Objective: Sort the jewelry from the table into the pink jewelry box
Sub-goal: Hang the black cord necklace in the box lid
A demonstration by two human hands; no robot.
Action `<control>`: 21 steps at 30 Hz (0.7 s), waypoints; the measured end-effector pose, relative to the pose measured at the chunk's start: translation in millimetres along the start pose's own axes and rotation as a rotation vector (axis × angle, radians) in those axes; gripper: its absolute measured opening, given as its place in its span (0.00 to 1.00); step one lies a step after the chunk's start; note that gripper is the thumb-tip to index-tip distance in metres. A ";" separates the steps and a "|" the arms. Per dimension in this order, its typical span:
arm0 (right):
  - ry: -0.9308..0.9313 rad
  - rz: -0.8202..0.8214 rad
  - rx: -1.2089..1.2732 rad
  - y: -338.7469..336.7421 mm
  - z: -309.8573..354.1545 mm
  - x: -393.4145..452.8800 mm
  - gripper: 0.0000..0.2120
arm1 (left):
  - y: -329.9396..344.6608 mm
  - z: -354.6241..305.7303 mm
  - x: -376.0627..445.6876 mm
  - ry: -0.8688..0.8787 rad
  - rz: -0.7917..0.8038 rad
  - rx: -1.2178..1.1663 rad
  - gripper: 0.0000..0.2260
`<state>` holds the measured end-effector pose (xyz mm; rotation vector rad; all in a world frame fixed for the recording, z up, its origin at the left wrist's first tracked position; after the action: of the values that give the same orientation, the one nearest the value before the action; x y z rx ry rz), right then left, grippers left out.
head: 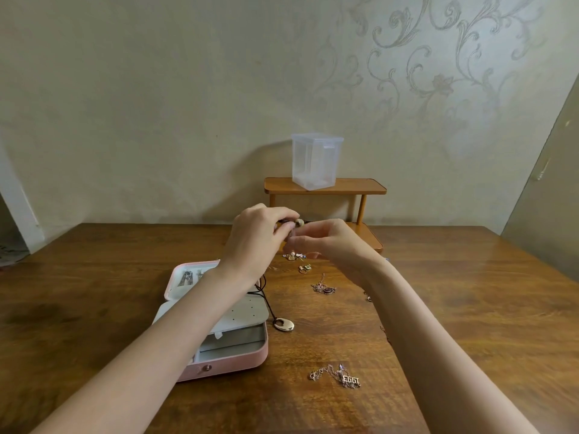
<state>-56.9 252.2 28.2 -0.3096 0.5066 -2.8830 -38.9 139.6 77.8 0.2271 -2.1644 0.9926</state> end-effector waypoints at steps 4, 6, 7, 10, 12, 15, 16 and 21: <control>-0.001 -0.118 0.135 -6.0 -2.6 0.8 0.08 | -4.0 -5.1 -0.5 0.032 -0.020 -0.009 0.08; -0.015 -0.191 0.150 -10.2 -2.6 -0.1 0.07 | -4.9 -6.3 -0.3 0.041 -0.011 0.000 0.08; -0.026 -0.204 0.122 -10.3 -0.9 -0.5 0.06 | -4.7 -6.4 -0.4 0.043 -0.005 0.014 0.08; -0.037 -0.206 -0.007 -8.3 5.7 -0.8 0.03 | -5.2 -4.2 -0.9 0.038 -0.019 0.057 0.09; -0.035 -0.195 -0.017 -7.3 8.7 -1.1 0.01 | -7.2 -1.1 0.0 0.016 -0.043 0.058 0.09; -0.031 -0.162 0.079 -5.3 10.8 -1.6 0.02 | -8.9 4.3 1.7 -0.014 -0.054 0.075 0.09; -0.028 -0.160 0.104 -5.5 10.7 -1.8 0.02 | -8.7 5.5 1.6 -0.016 -0.050 0.080 0.09; 0.002 -0.117 0.258 -3.0 3.6 -0.8 0.10 | -8.7 5.1 2.0 -0.002 -0.031 0.054 0.06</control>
<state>-55.7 254.0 32.4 -0.3036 0.1167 -3.0157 -39.4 130.2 82.1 0.2867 -2.1312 1.0339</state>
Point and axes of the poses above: each hand's wrist, its own x-axis towards the middle knuckle, its own y-axis out of the palm, z = x × y, the point moved 9 cm from there along x, towards the middle knuckle, and after that the axes turned 2 degrees about -y, right-handed, at the moved point
